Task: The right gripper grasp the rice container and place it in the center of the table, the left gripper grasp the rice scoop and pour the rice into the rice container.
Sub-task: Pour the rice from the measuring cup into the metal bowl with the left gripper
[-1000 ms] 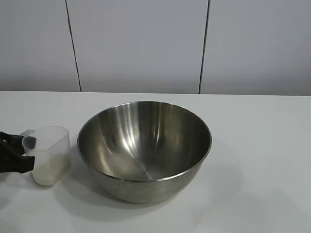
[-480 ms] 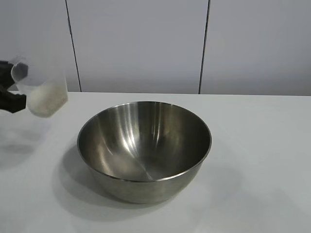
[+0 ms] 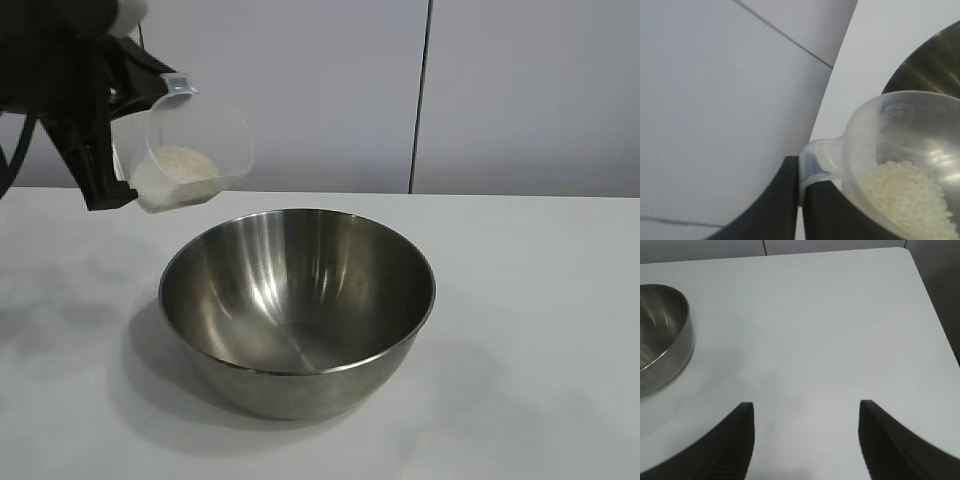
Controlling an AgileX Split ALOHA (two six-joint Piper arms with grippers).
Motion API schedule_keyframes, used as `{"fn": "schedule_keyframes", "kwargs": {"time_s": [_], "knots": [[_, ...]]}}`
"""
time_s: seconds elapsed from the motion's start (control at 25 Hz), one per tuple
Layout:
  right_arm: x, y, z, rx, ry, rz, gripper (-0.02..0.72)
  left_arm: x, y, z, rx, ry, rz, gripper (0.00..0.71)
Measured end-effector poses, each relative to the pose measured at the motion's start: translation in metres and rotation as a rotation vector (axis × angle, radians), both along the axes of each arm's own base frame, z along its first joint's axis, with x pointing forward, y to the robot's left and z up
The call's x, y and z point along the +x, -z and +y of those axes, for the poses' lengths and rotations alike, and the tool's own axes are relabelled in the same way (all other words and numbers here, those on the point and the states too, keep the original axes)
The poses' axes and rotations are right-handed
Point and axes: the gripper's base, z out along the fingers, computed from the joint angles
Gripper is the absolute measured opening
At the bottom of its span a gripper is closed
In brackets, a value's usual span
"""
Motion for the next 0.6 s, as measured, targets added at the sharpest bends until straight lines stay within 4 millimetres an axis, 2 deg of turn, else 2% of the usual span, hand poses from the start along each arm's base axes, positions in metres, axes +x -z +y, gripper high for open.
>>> {"fn": "schedule_keyframes", "kwargs": {"time_s": [0.24, 0.44, 0.6], "knots": [[0.0, 0.0, 0.0, 0.0, 0.0, 0.0, 0.419, -0.001, 0.011, -0.029, 0.299, 0.137, -0.262, 0.008], [0.0, 0.0, 0.0, 0.0, 0.0, 0.0, 0.419, -0.002, 0.021, -0.049, 0.451, 0.141, -0.479, 0.008], [0.0, 0.0, 0.0, 0.0, 0.0, 0.0, 0.419, -0.002, 0.026, -0.055, 0.538, 0.127, -0.581, 0.008]]}}
